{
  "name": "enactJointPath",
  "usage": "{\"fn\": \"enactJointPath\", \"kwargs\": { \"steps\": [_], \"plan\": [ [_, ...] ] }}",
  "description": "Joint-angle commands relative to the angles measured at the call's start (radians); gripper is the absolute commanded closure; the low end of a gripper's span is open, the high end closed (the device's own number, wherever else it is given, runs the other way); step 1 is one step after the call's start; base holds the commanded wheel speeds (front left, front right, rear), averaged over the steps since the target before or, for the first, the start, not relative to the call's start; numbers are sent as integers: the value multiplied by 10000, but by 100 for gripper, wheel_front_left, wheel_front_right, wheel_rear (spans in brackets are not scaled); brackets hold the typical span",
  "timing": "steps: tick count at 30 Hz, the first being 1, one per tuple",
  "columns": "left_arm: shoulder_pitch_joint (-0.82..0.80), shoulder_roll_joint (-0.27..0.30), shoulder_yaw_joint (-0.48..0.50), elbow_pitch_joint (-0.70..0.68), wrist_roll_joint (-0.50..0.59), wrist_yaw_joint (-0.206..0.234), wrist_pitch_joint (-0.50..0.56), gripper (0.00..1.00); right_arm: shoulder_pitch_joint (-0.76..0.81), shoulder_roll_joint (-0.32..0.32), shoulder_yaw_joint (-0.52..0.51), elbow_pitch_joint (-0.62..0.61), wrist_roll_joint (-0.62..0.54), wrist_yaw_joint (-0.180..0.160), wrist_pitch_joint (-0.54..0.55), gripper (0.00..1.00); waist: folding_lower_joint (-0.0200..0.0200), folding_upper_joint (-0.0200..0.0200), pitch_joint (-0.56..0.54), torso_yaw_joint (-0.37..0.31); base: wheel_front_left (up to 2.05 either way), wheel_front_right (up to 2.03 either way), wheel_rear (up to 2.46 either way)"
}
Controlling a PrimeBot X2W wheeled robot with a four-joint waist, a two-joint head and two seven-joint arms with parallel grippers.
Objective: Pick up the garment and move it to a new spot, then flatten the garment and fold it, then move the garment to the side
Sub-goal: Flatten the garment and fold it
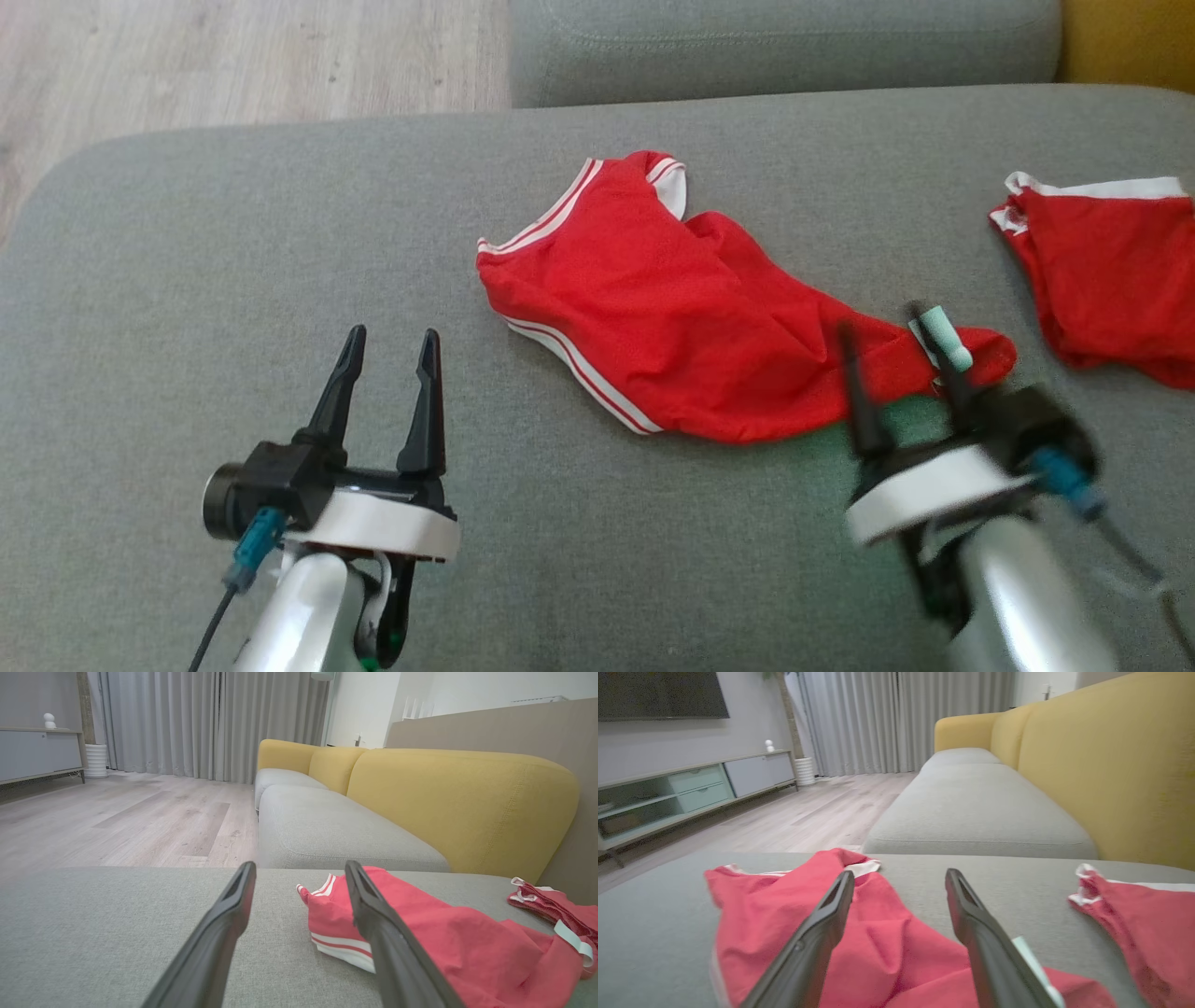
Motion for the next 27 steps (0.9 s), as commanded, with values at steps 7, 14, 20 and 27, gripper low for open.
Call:
{"fn": "enactJointPath", "kwargs": {
  "steps": [7, 14, 20, 27],
  "plan": [
    [-210, 56, 349, -280, 146, -101, -93, 0, 373, -279, 1679, -733, 217, -7, -238, 0, 1, 0, -88, 169, 0, 0, 0],
    [-324, 0, 282, -260, 180, -148, -93, 0, -65, -1046, 3132, -533, 294, -7, 274, 0, 1, 0, 149, 622, 0, 0, 0],
    [-538, -84, 149, -200, 185, -202, -93, 0, -914, -1772, 4507, 248, 331, -7, 1027, 0, 1, 0, 515, 1057, 0, 0, 0],
    [-858, -234, -25, -69, 114, -251, -93, 0, -2174, -2216, 5946, 1965, 290, -7, 1709, 0, 1, 0, 933, 1629, 0, 0, 0]
  ]
}}
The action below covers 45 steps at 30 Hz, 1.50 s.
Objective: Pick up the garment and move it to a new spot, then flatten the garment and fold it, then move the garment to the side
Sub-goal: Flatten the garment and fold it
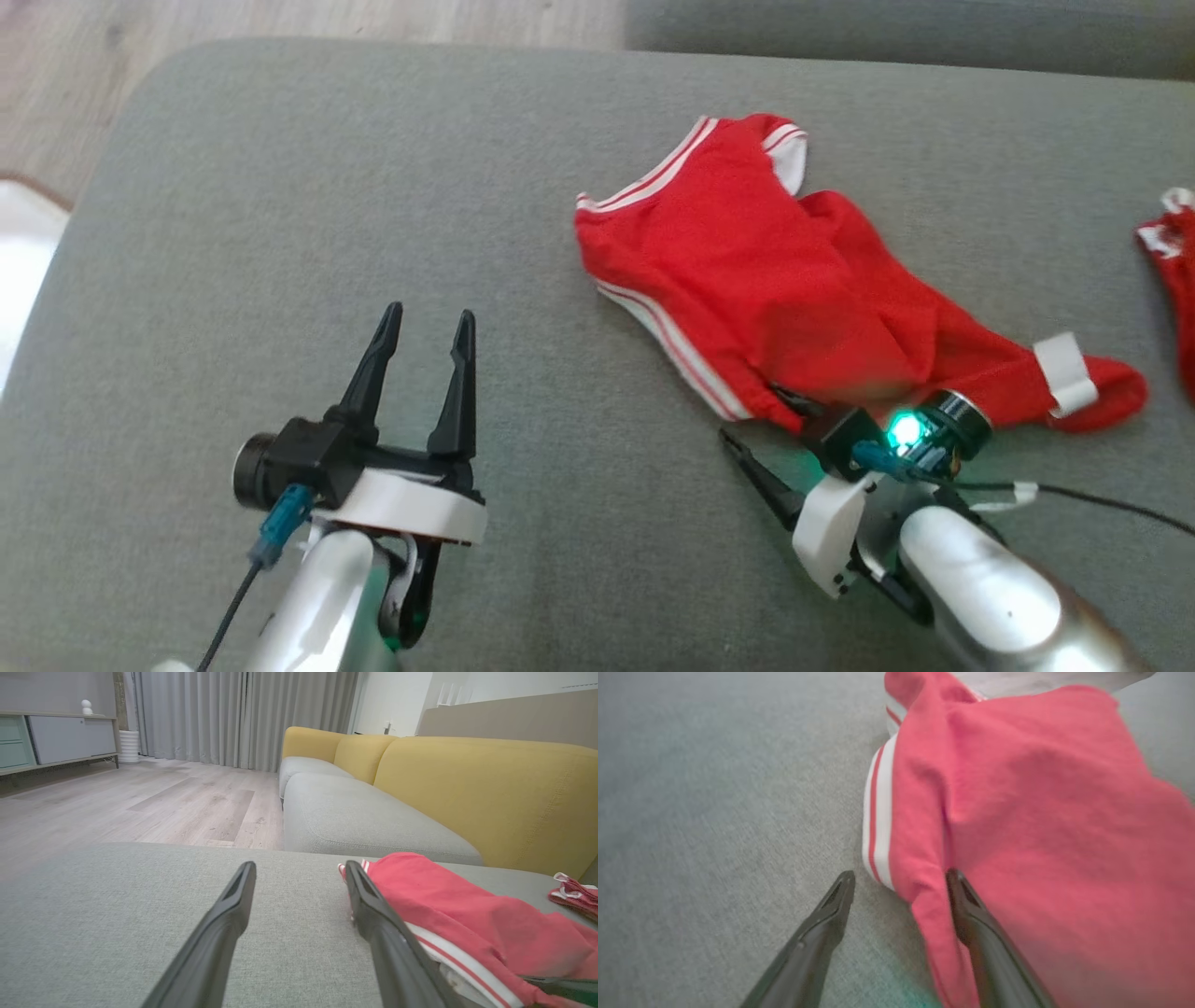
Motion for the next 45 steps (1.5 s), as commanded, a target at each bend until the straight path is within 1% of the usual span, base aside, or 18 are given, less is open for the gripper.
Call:
{"fn": "enactJointPath", "kwargs": {
  "steps": [1, 3, 4, 5, 8, 12, 16, 21, 22, 26, 30, 34, 37, 40, 43, 45],
  "plan": [
    [-433, 34, 285, -247, -21, -8, -93, 0, -344, -95, 257, 18, 5, -7, 51, 0, -1, 0, 142, 182, 0, 0, 0],
    [-477, 9, 279, -219, -33, -14, -93, 0, -554, -83, 511, 424, 104, -7, 101, 0, -1, 0, 173, 269, 0, 0, 0],
    [-488, -1, 281, -207, -38, -16, -93, 0, -653, -66, 627, 594, 173, -7, 103, 61, -1, 0, 173, 297, 0, 0, 0],
    [-491, -11, 283, -195, -38, -14, -93, 0, -747, -33, 733, 711, 252, -7, 33, 100, -1, 0, 165, 320, 0, 0, 0],
    [-450, -30, 325, -174, -37, 7, -93, 0, -974, 111, 963, 810, 588, -7, -351, 100, -1, 0, 78, 307, 0, 0, 0],
    [-324, 4, 470, -126, -3, 40, -93, 0, -1175, 251, 1235, 517, 960, -7, -868, 100, -1, 0, -157, 108, 0, 0, 0],
    [-211, 27, 548, -116, 51, 45, -93, 0, -1259, 259, 1360, -146, 1342, -7, -1257, 100, -1, 0, -461, -115, 0, 0, 0],
    [3, 62, 609, -108, 77, 63, -93, 0, -1258, 128, 1366, -1396, 1789, -7, -1452, 100, -1, 0, -820, -305, 0, 0, 0],
    [3, 62, 609, -108, 77, 63, -93, 0, -1258, 128, 1366, -1396, 1789, -7, -1452, 100, -1, 0, -820, -305, 0, 0, 0],
    [92, 75, 603, -159, 69, 59, -93, 0, -1321, -149, 1251, -2566, 2079, -7, -1295, 100, -1, 0, -916, -282, 0, 0, 0],
    [80, 68, 581, -259, 47, 51, -93, 0, -1534, -520, 960, -3854, 2406, -7, -975, 100, -1, 0, -741, -100, 0, 0, 0],
    [-38, 33, 466, -292, 26, 11, -93, 0, -1996, -944, 787, -5211, 3076, -7, -383, 100, -1, 0, -384, 228, 0, 0, 0],
    [-218, -10, 337, -279, -12, -27, -93, 0, -2549, -1420, 432, -5812, 3650, -7, 140, 100, -1, 0, -71, 576, 0, 0, 0],
    [-398, -54, 204, -242, -76, -54, -93, 0, -3140, -1902, -205, -5542, 4393, -7, 655, 100, -1, 0, 222, 944, 0, 0, 0],
    [-591, -92, 29, -179, -140, -102, -93, 0, -3907, -2677, -440, -4595, 4794, -7, 1141, 100, -1, 0, 499, 1342, 0, 0, 0],
    [-707, -110, -79, -139, -189, -121, -93, 0, -4397, -3190, -465, -3640, 4925, -7, 1340, 100, -1, 0, 626, 1563, 0, 0, 0]
  ]
}}
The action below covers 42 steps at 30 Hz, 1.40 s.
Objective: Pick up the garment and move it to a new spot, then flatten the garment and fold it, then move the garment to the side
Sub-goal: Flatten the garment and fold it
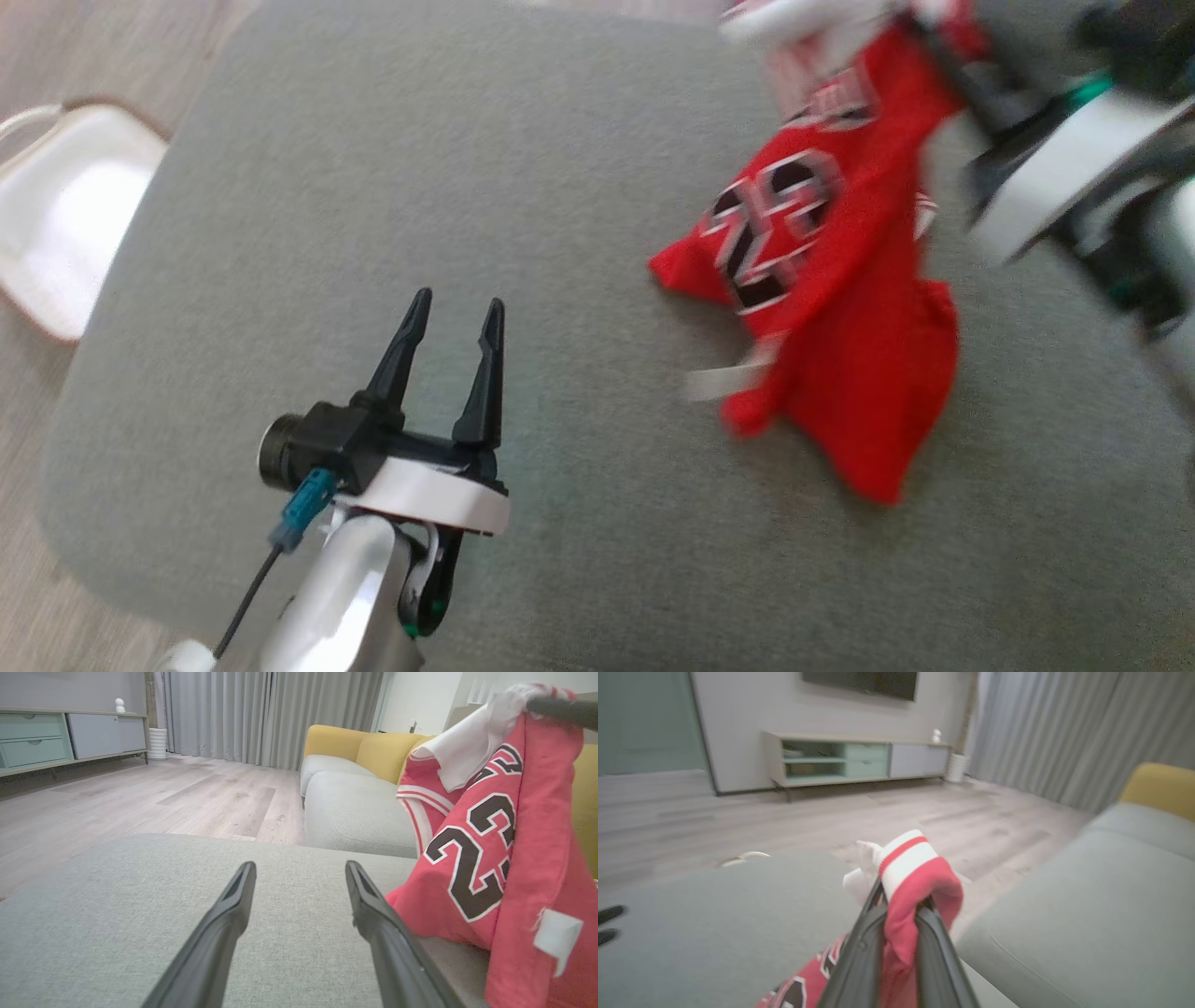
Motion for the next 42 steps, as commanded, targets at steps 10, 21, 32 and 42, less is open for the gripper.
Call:
{"fn": "enactJointPath", "kwargs": {
  "steps": [10, 21, 32, 42],
  "plan": [
    [-683, 1, 81, -168, -228, 83, -93, 0, -2095, -155, -462, 5608, -1000, -9, -488, 0, -1, 0, 553, 542, 0, 0, 0],
    [-481, 24, 570, -323, -55, 184, -93, 0, -1467, 1934, -831, 6702, -1404, -9, -2676, 0, -1, 0, -70, -700, 0, 0, 0],
    [125, 166, 1009, -462, 186, 200, -93, 0, 1598, 3812, -2265, 4762, -2140, -9, -3475, 0, -1, 0, -927, -1951, 0, 0, 0],
    [581, 150, 1232, -399, 322, 151, -93, 0, 5461, 5119, -4659, 2129, -3825, -9, -3500, 0, -1, 0, -1352, -2443, 0, 0, 0]
  ]
}}
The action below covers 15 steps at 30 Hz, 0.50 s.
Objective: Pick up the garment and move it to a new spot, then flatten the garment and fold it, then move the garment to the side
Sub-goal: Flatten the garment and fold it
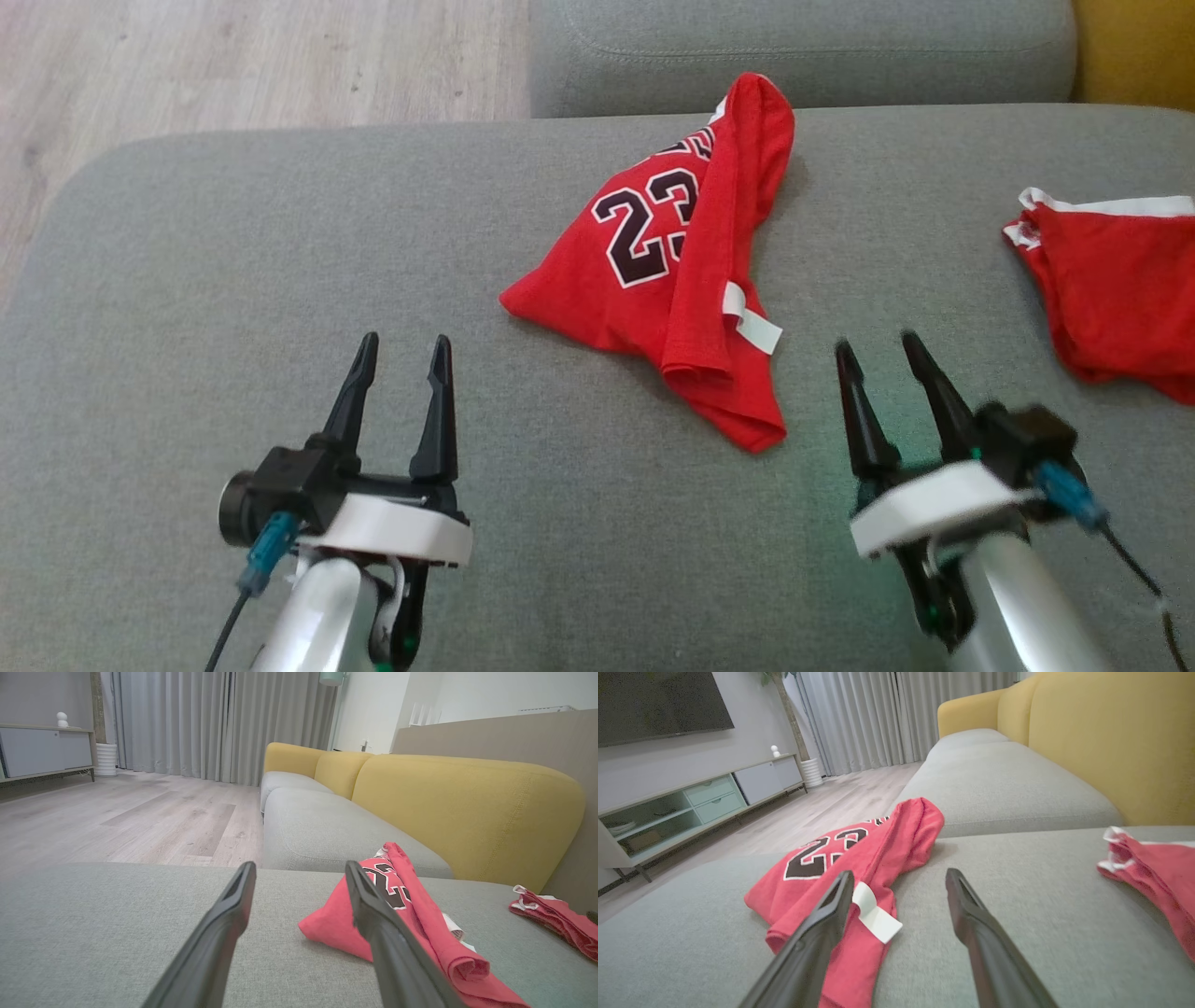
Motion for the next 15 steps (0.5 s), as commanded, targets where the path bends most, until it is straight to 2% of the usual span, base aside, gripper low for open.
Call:
{"fn": "enactJointPath", "kwargs": {
  "steps": [1, 8, 15],
  "plan": [
    [-170, 131, 393, -280, 110, -32, -82, 0, -10, 152, 27, -579, -167, -7, -118, 0, 2, 0, -53, -58, 0, 0, 0],
    [-238, 63, 379, -267, 148, -125, -82, 0, 320, 182, 49, -1418, -54, -7, 193, 0, 2, 0, 182, 107, 0, 0, 0],
    [-536, 24, 253, -180, 158, -195, -82, 0, -298, 183, 591, -1156, 434, -7, 978, 0, 2, 0, 550, 505, 0, 0, 0]
  ]
}}
